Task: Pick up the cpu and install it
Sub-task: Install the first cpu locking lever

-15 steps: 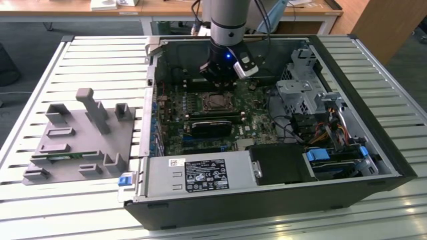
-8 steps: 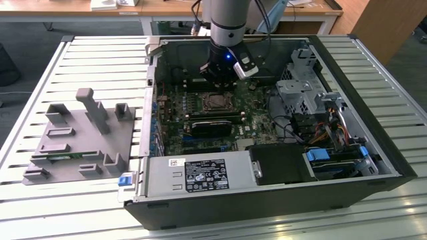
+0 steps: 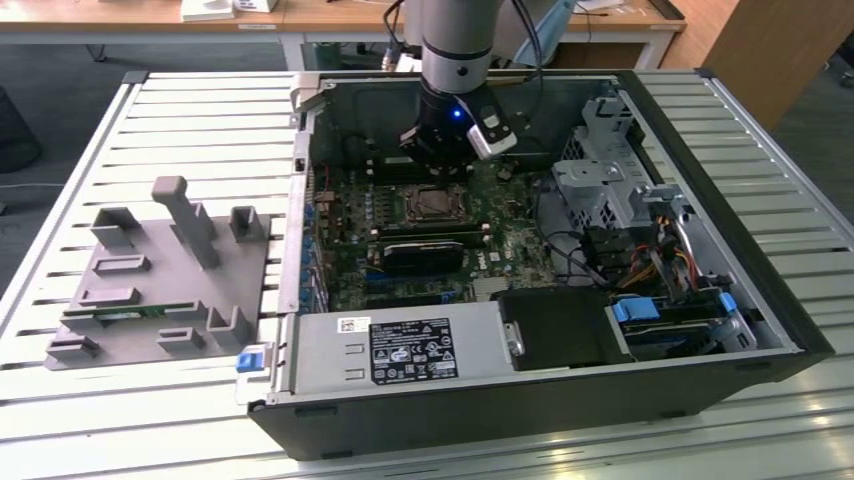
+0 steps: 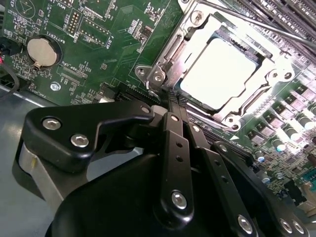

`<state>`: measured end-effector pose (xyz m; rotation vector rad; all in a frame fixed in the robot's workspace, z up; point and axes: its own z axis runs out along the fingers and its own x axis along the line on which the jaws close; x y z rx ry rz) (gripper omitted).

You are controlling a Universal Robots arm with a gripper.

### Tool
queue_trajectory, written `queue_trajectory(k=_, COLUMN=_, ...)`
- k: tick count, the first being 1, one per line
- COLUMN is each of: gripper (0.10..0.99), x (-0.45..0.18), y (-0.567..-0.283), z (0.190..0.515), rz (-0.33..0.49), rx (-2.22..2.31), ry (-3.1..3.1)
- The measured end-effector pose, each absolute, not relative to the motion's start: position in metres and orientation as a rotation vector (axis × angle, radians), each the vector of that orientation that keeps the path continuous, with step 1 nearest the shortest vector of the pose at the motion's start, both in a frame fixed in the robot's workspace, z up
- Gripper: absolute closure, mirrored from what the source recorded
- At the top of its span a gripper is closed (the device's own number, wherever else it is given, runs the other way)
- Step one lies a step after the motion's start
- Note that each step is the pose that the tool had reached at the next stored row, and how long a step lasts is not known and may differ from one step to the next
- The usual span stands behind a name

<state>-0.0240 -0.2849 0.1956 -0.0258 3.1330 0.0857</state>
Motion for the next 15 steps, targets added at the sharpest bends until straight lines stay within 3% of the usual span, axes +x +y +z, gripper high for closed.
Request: queue_trajectory(k=15, gripper=0.98, x=-0.024, y=-0.286, z=0.209, rz=0.087, rx=-0.025, ry=3.133)
